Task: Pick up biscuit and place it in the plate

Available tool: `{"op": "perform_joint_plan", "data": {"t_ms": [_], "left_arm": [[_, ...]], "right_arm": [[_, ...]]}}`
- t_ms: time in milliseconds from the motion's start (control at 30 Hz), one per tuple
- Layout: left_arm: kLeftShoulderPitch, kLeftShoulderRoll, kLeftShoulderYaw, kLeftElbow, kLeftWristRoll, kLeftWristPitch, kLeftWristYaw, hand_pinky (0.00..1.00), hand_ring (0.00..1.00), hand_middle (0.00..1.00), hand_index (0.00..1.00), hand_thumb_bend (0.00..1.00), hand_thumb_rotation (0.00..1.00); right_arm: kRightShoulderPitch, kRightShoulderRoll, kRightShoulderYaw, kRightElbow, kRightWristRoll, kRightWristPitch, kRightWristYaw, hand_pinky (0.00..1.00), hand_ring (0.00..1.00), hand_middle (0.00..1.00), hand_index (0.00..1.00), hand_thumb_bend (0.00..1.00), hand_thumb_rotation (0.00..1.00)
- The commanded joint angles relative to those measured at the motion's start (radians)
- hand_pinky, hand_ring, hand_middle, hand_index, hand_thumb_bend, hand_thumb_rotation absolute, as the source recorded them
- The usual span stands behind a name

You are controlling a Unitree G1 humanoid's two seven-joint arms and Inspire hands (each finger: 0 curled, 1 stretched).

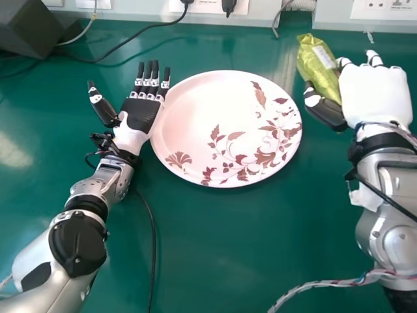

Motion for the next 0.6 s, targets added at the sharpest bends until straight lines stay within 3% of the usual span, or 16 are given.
{"op": "perform_joint_plan", "data": {"t_ms": [0, 133, 200, 567], "left_arm": [[0.023, 0.000, -0.011, 0.006, 0.012, -0.005, -0.010, 0.98, 0.84, 1.00, 1.00, 1.00, 0.68], [0.024, 0.001, -0.010, 0.005, 0.010, -0.007, 0.007, 0.95, 0.85, 1.00, 1.00, 1.00, 0.69], [0.025, 0.001, -0.010, 0.005, 0.010, -0.009, 0.008, 0.93, 0.90, 1.00, 1.00, 1.00, 0.69], [0.028, 0.000, -0.014, 0.004, 0.013, -0.007, 0.002, 0.98, 0.97, 1.00, 1.00, 1.00, 0.68]], "right_arm": [[-0.021, 0.015, 0.001, -0.023, -0.030, -0.011, 0.013, 0.16, 0.23, 0.30, 0.48, 0.20, 0.00], [-0.033, 0.035, 0.007, -0.027, -0.053, -0.033, 0.027, 0.15, 0.22, 0.29, 0.47, 0.19, 0.00], [-0.037, 0.048, 0.006, -0.030, -0.057, -0.044, 0.034, 0.15, 0.22, 0.29, 0.47, 0.19, 0.00], [-0.072, 0.098, 0.007, -0.035, -0.069, -0.079, 0.097, 0.14, 0.21, 0.29, 0.47, 0.20, 0.00]]}}
